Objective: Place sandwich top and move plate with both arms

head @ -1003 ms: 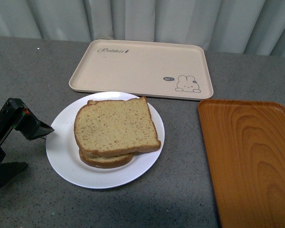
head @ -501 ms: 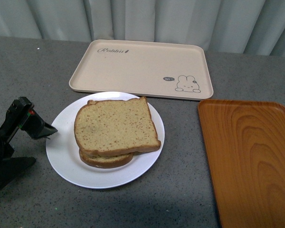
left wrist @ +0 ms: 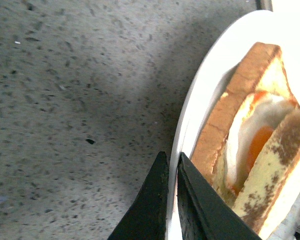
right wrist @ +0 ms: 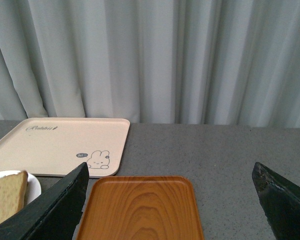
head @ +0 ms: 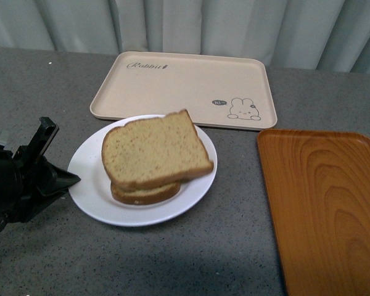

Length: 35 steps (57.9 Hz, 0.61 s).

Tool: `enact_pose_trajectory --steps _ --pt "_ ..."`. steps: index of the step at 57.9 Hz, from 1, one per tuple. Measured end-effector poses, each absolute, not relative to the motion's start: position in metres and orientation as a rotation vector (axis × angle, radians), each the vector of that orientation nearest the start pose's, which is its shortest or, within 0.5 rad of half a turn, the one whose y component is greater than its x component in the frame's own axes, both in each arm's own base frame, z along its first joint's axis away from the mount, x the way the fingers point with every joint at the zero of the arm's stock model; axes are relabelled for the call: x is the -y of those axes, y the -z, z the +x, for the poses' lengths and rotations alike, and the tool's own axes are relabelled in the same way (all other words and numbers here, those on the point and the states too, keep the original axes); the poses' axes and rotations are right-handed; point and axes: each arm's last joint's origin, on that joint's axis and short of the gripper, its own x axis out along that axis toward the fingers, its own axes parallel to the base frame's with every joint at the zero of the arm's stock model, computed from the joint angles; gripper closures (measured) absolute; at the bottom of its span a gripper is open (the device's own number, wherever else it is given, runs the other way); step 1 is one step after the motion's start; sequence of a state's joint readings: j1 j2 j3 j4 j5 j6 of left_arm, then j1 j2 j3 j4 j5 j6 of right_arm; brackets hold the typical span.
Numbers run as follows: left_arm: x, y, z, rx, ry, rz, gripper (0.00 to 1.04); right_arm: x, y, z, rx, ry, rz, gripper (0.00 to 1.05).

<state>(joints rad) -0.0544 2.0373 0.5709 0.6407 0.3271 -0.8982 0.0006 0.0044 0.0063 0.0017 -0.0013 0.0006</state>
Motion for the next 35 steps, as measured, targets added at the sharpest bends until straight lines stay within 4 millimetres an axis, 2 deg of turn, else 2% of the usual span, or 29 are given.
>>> enact_pose_trajectory --steps 15,35 --pt "0.021 -0.035 0.290 -0.892 -0.009 -0.982 1.00 0.000 -0.166 0.098 0.004 -0.002 0.001 0.09" --pt "0.006 -0.043 0.275 -0.755 0.056 -1.125 1.01 0.000 -0.166 0.098 0.004 -0.002 0.001 0.09"
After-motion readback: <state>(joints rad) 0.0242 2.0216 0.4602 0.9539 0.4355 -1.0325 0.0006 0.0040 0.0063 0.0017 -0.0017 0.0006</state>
